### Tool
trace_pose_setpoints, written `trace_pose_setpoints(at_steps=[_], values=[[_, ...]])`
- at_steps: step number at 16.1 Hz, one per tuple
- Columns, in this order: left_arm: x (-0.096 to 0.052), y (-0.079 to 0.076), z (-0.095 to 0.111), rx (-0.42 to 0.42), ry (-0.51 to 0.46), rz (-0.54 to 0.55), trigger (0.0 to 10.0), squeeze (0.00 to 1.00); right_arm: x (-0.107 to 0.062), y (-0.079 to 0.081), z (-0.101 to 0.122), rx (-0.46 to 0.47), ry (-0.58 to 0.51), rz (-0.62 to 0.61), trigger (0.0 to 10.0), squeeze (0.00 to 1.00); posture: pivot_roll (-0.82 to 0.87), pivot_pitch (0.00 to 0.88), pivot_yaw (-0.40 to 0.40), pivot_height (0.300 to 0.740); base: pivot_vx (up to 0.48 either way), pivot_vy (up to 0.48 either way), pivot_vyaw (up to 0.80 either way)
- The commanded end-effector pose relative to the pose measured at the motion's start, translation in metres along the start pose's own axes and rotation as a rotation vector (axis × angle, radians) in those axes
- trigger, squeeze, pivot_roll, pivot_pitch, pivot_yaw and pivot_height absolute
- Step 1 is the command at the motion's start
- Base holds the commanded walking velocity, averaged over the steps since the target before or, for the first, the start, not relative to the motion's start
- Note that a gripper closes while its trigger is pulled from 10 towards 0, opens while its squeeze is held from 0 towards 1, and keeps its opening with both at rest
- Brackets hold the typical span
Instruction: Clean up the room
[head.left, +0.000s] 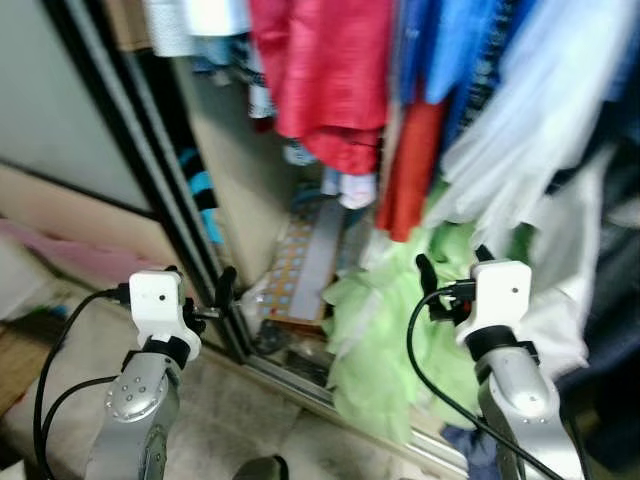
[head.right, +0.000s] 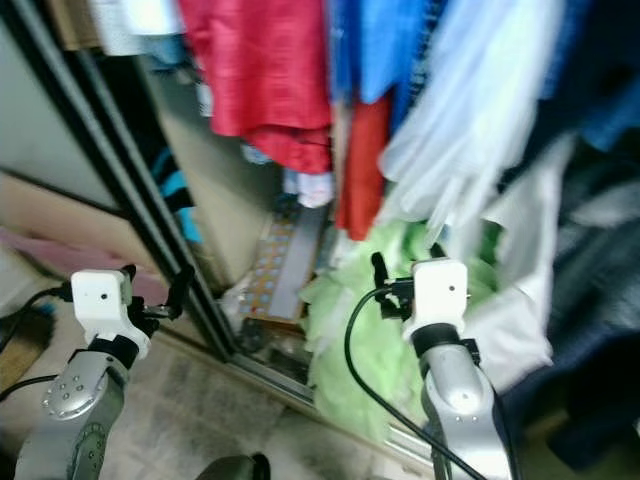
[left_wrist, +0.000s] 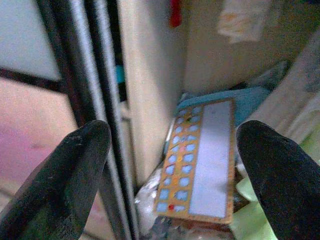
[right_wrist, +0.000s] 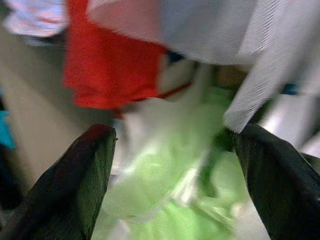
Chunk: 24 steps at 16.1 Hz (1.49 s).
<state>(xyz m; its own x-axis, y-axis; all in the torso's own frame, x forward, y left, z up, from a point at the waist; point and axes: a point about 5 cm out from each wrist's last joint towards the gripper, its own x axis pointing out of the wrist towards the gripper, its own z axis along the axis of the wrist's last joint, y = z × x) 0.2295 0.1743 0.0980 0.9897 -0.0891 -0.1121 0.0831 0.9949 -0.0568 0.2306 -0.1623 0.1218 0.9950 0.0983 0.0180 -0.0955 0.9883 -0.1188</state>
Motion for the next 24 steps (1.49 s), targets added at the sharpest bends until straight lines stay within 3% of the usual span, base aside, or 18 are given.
trace_pose_setpoints(at_steps=[1, 5, 10, 16, 19, 21, 24], values=[[0.000, -0.003, 0.001, -0.014, 0.019, -0.017, 10.0, 0.00, -0.001, 0.002, -0.001, 0.018, 0.012, 0.015, 10.0, 0.00, -0.08, 0.000, 0.045, 0.740, 0.000, 0.000, 0.80], [-0.004, -0.004, 0.001, 0.009, 0.020, -0.001, 10.0, 0.00, -0.010, 0.017, -0.006, 0.143, 0.109, 0.185, 10.0, 0.00, -0.09, 0.000, 0.049, 0.740, 0.000, 0.000, 0.80], [-0.002, -0.005, 0.001, 0.014, 0.014, -0.001, 10.0, 0.00, -0.006, 0.012, -0.003, 0.063, 0.066, 0.208, 10.0, 0.00, -0.08, 0.000, 0.032, 0.740, 0.000, 0.000, 0.80], [-0.006, 0.000, 0.003, 0.024, -0.036, 0.094, 10.0, 0.00, 0.026, 0.021, -0.002, 0.045, 0.041, 0.296, 10.0, 0.00, 0.05, 0.000, -0.091, 0.740, 0.000, 0.000, 0.74], [-0.001, 0.005, 0.007, 0.050, -0.073, 0.115, 10.0, 0.00, 0.038, 0.015, -0.001, 0.051, 0.014, 0.218, 10.0, 0.00, 0.03, 0.000, -0.067, 0.740, 0.000, 0.000, 0.00], [0.001, 0.005, 0.007, 0.059, -0.070, 0.100, 10.0, 0.00, 0.035, 0.009, -0.002, 0.058, 0.012, 0.157, 10.0, 0.00, 0.01, 0.000, -0.032, 0.740, 0.000, 0.000, 0.00], [0.008, 0.000, 0.005, 0.060, -0.042, 0.043, 10.0, 0.00, 0.017, 0.000, -0.006, 0.049, 0.008, 0.040, 10.0, 0.00, -0.05, 0.000, 0.023, 0.740, 0.000, 0.000, 0.53]])
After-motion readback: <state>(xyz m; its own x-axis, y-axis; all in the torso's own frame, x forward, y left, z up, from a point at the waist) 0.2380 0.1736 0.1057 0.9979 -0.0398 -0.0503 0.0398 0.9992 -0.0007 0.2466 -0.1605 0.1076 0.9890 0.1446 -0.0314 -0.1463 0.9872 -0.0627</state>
